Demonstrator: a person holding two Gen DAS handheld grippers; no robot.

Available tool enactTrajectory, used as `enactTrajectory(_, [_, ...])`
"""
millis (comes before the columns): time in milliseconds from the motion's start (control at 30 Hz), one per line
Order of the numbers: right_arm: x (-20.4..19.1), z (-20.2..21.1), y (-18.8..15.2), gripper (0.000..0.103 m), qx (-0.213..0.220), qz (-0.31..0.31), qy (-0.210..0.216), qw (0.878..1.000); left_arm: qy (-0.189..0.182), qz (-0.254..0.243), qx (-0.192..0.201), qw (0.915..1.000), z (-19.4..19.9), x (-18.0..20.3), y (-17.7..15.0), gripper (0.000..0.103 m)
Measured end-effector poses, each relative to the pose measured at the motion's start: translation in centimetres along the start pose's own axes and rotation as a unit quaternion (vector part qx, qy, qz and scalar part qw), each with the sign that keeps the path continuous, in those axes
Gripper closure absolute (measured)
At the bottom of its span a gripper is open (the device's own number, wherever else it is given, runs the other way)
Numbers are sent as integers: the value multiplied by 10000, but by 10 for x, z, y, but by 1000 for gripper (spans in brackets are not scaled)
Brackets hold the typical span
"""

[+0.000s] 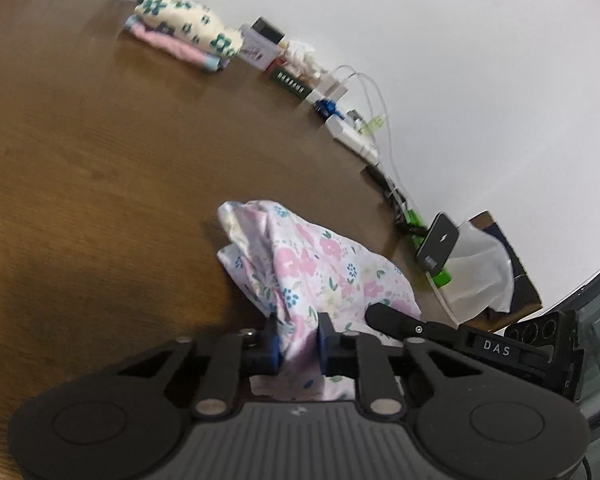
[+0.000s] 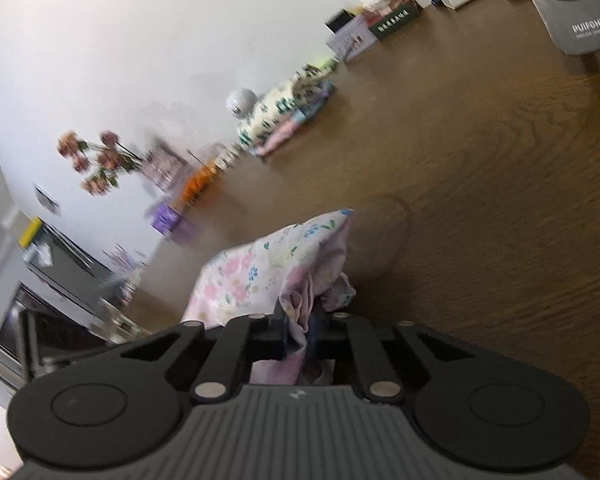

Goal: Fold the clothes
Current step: 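Carry the folded dress with both grippers onto the clothes stack and release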

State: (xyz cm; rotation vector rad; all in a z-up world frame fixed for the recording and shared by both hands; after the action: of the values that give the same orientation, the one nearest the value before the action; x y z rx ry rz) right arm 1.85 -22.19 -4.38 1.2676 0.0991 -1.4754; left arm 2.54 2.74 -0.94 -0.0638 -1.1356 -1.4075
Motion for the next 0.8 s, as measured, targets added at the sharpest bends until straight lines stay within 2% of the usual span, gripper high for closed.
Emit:
enactTrajectory(133, [-26,0,21,95,123,194,209,9995,-206,-109,331,9992,17,10,29,89])
enactTrajectory(233, [-46,-3,47,95,215,338,359,9986,-352,-145,503,9980,24,17,64,89])
enactTrajectory(433, [-102,-31,135,95,424,904,485,9938,-442,-462,907,9938,23,25,176,89])
enactTrajectory(633, [-133,-95,231,95,552,1410,390,9877,-133,-746,1167,9903,1,12,289,89])
enactTrajectory(800, [-131,-175,292,95,475,1439,264,9881,92,-632,1087,9920,-43,-40,357,89])
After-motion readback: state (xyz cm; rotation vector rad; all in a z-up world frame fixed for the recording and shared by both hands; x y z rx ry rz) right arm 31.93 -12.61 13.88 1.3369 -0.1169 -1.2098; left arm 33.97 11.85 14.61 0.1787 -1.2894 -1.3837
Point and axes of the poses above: each gripper's, at about its wrist camera, not at the fingertips, and z roughly against the way its jaws point, x to its right, y to its top, the point moved 5 cm from there along -z, roughly the way its jaws point, and after that the axes turned 1 degree about x, right-handed, at the moved point
